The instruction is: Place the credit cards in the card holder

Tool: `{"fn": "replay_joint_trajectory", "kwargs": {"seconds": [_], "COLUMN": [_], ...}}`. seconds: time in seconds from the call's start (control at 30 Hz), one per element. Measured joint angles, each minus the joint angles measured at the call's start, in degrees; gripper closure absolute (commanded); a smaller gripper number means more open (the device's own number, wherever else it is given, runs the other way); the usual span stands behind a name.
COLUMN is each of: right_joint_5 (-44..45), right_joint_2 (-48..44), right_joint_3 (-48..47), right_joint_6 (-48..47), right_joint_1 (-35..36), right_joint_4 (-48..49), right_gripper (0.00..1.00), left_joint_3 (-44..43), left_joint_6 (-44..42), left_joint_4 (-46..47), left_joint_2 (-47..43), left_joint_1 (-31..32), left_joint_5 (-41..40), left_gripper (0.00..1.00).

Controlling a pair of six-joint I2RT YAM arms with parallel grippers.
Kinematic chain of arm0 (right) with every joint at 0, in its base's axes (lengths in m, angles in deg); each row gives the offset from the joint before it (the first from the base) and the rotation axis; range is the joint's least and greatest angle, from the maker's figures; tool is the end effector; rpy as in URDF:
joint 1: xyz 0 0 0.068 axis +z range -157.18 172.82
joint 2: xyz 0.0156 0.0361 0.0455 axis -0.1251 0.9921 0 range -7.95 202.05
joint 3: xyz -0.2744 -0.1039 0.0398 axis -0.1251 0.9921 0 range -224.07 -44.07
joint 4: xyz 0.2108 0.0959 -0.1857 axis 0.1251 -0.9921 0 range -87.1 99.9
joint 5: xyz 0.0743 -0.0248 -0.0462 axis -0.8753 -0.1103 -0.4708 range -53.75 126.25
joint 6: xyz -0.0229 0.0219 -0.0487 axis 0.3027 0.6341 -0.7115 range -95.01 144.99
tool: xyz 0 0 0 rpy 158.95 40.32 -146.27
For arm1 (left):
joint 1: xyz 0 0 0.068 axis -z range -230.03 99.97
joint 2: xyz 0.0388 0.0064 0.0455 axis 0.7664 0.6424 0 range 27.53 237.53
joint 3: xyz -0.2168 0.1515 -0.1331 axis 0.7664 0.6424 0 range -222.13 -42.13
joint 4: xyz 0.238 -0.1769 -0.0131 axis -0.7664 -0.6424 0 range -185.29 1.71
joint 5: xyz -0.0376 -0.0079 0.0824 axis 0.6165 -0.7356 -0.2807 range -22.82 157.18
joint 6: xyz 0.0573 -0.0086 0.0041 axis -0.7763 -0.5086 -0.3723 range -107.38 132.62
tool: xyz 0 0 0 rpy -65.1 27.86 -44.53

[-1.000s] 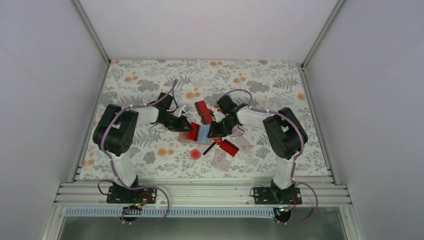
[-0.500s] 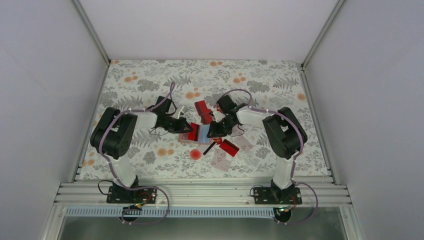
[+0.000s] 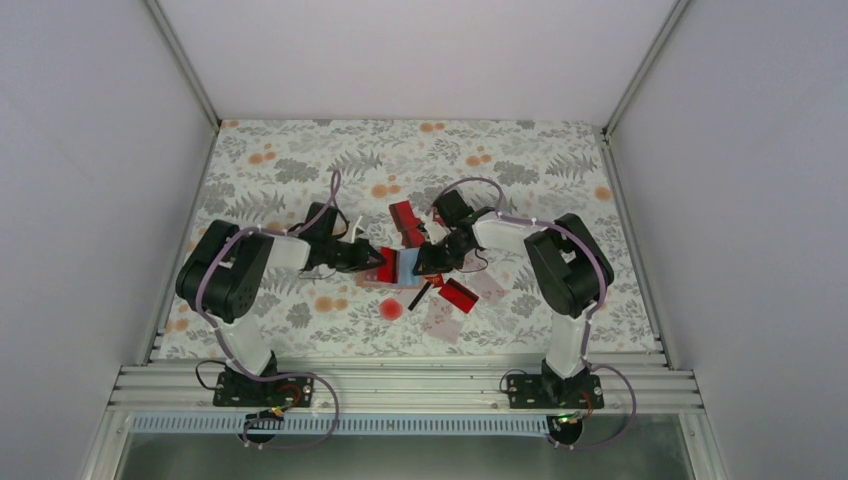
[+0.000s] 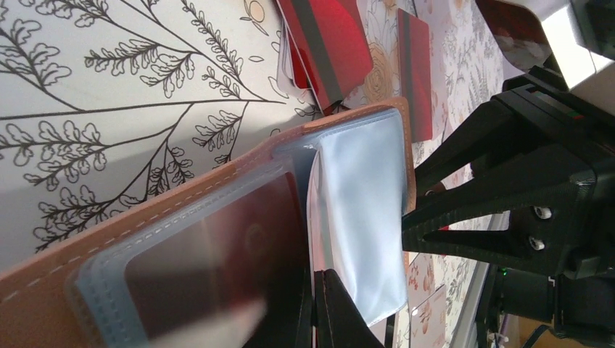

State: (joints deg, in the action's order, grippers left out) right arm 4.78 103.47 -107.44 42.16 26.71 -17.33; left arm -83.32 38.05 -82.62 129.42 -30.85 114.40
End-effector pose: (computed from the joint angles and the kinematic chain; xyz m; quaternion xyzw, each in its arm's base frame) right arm 0.3087 0.2335 0.1058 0.1732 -0.9394 -0.2958 0.0046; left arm 0.3003 -0.1369 0.0945 0.0726 0.8792 -0.4579 0.1098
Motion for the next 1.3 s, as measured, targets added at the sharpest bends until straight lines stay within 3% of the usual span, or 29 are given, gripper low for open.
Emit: {"fn": "replay_joint_trajectory", "kwargs": {"seconds": [0.3, 0.73, 1.3], "right_joint_5": [-0.3, -1.0, -2.3], "right_joint_2": [0.5, 1.4, 2.1], "right_joint_3": [-0.5, -1.3, -1.9], "right_joint_6": [-0.9, -1.4, -1.9], "right_joint_1": [0.0, 0.0, -0.1], "right_joint_4": [-0.2, -0.1, -0.2], "right_gripper": [0.82, 0.82, 0.82], "left_joint_3": [2.1, -2.5, -0.9], "left_joint_6": [5.1, -2.3, 0.4], "left_joint_4": [6.1, -8.6, 4.3], "left_joint_2": [0.8, -3.6, -1.1], "left_joint_1": [0.0, 2.0, 4.7], "left_joint_5": [1.4, -8.3, -4.7], "left_gripper": [0.98, 0.98, 0.98]}}
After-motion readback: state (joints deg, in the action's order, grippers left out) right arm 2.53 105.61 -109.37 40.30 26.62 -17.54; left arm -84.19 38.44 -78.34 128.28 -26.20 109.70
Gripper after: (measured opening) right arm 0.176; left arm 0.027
